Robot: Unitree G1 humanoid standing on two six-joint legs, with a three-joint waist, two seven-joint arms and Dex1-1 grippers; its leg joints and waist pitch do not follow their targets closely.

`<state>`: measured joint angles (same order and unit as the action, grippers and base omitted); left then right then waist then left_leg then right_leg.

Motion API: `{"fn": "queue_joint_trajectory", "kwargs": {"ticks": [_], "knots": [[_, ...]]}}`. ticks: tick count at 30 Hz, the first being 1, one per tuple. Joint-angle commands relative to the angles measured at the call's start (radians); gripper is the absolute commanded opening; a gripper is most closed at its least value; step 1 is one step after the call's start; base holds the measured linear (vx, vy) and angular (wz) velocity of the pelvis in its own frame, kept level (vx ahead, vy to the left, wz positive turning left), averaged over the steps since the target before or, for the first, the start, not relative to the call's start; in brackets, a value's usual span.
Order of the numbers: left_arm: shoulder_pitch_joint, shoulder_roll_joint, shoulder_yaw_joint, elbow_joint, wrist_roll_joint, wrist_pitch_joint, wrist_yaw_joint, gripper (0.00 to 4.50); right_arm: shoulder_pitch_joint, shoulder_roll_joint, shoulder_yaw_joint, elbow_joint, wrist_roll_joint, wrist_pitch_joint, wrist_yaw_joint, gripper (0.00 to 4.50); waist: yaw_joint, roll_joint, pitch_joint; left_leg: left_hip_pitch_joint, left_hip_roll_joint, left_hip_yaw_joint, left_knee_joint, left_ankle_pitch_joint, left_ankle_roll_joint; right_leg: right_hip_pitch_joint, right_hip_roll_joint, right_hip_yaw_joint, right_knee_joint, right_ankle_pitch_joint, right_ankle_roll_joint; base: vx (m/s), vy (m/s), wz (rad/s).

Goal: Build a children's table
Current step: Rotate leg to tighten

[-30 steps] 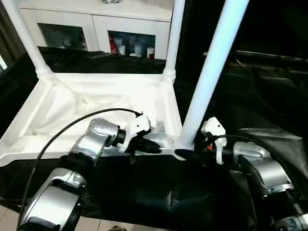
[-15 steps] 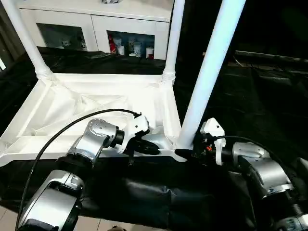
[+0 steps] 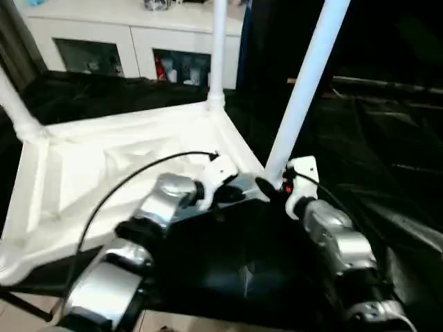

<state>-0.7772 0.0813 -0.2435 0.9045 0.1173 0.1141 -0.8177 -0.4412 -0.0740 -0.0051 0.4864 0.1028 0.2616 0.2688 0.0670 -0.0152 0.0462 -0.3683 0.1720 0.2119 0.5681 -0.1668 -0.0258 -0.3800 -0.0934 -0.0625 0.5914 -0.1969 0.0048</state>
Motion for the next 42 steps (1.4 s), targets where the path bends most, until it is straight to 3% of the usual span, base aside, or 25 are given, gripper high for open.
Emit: {"fn": "queue_joint_trajectory", "kwargs": {"ticks": [1, 5, 8, 12, 15, 20, 24, 28, 32, 38, 42], "knots": [[-0.007, -0.067, -0.036, 0.04, 0.012, -0.003, 0.028, 0.0, 0.002, 0.05, 0.079, 0.035, -0.025, -0.001, 0.024, 2.7, -0.004, 0.0, -0.047, 0.031, 0.064, -0.045, -0.076, -0.401, -0.048, 0.006, -0.074, 0.049, -0.101, -0.41, -0.154, 0.0, 0.0, 0.0], [-0.012, -0.048, -0.026, 0.049, 0.01, -0.021, 0.022, 0.0, 0.012, 0.027, 0.082, 0.003, -0.001, -0.019, 0.105, 2.7, -0.002, 0.0, -0.048, 0.026, 0.065, -0.044, -0.078, -0.386, -0.033, 0.011, -0.073, 0.049, -0.097, -0.366, -0.158, 0.0, 0.0, 0.0], [-0.01, -0.018, -0.015, 0.049, 0.006, -0.038, -0.003, 0.0, 0.023, -0.018, 0.083, -0.034, 0.016, -0.028, 0.173, 3.4, 0.005, -0.002, -0.051, 0.023, 0.066, -0.041, -0.075, -0.352, -0.015, 0.018, -0.073, 0.05, -0.092, -0.311, -0.169, 0.0, 0.0, 0.0], [-0.002, 0.041, -0.013, 0.05, 0.002, -0.072, -0.083, 0.0, 0.038, -0.117, 0.082, -0.104, 0.057, -0.006, 0.337, 3.76, 0.013, -0.005, -0.052, 0.018, 0.064, -0.037, -0.069, -0.299, 0.02, 0.025, -0.074, 0.049, -0.086, -0.262, -0.183, 0.0, 0.0, 0.0], [0.014, 0.09, -0.009, 0.031, -0.016, -0.101, -0.174, 0.0, 0.047, -0.207, 0.098, -0.143, 0.059, 0.007, 0.447, 3.96, 0.016, -0.005, -0.054, 0.013, 0.065, -0.037, -0.068, -0.264, 0.029, 0.029, -0.073, 0.047, -0.081, -0.235, -0.193, 0.0, 0.0, 0.0], [0.059, 0.161, -0.013, -0.047, -0.073, -0.092, -0.39, 0.0, 0.058, -0.285, 0.115, -0.174, 0.076, 0.006, 0.585, 3.96, 0.013, -0.004, -0.056, 0.011, 0.069, -0.036, -0.065, -0.228, 0.043, 0.032, -0.073, 0.046, -0.067, -0.169, -0.234, 0.0, 0.0, 0.0], [0.07, 0.186, -0.018, -0.071, -0.086, -0.073, -0.449, 0.0, 0.063, -0.3, 0.13, -0.191, 0.082, 0.018, 0.628, 3.96, 0.019, -0.001, -0.058, 0.016, 0.071, -0.03, -0.061, -0.197, 0.054, 0.03, -0.067, 0.044, -0.055, -0.094, -0.269, 0.0, 0.0, 0.0], [0.078, 0.204, -0.016, -0.086, -0.096, -0.067, -0.476, 0.0, 0.068, -0.317, 0.164, -0.19, 0.071, 0.014, 0.665, 3.96, 0.023, -0.002, -0.055, 0.017, 0.072, -0.03, -0.063, -0.229, 0.038, 0.028, -0.071, 0.045, -0.06, -0.144, -0.266, 0.0, 0.0, 0.0], [0.084, 0.211, -0.011, -0.104, -0.099, -0.056, -0.481, 0.0, 0.072, -0.321, 0.176, -0.184, 0.058, 0.008, 0.68, 3.66, 0.022, -0.004, -0.054, 0.017, 0.072, -0.032, -0.065, -0.251, 0.022, 0.027, -0.074, 0.047, -0.066, -0.197, -0.248, 0.0, 0.0, 0.0], [0.087, 0.215, -0.009, -0.118, -0.103, -0.046, -0.48, 0.0, 0.067, -0.321, 0.178, -0.174, 0.061, 0.01, 0.68, 3.03, 0.022, -0.005, -0.056, 0.017, 0.07, -0.031, -0.063, -0.22, 0.03, 0.028, -0.072, 0.047, -0.061, -0.151, -0.253, 0.0, 0.0, 0.0], [0.09, 0.217, -0.008, -0.123, -0.104, -0.042, -0.479, 0.0, 0.071, -0.315, 0.175, -0.178, 0.068, 0.014, 0.684, 2.84, 0.023, -0.005, -0.056, 0.017, 0.07, -0.03, -0.061, -0.213, 0.035, 0.029, -0.071, 0.046, -0.06, -0.141, -0.258, 0.0, 0.0, 0.0]]}}
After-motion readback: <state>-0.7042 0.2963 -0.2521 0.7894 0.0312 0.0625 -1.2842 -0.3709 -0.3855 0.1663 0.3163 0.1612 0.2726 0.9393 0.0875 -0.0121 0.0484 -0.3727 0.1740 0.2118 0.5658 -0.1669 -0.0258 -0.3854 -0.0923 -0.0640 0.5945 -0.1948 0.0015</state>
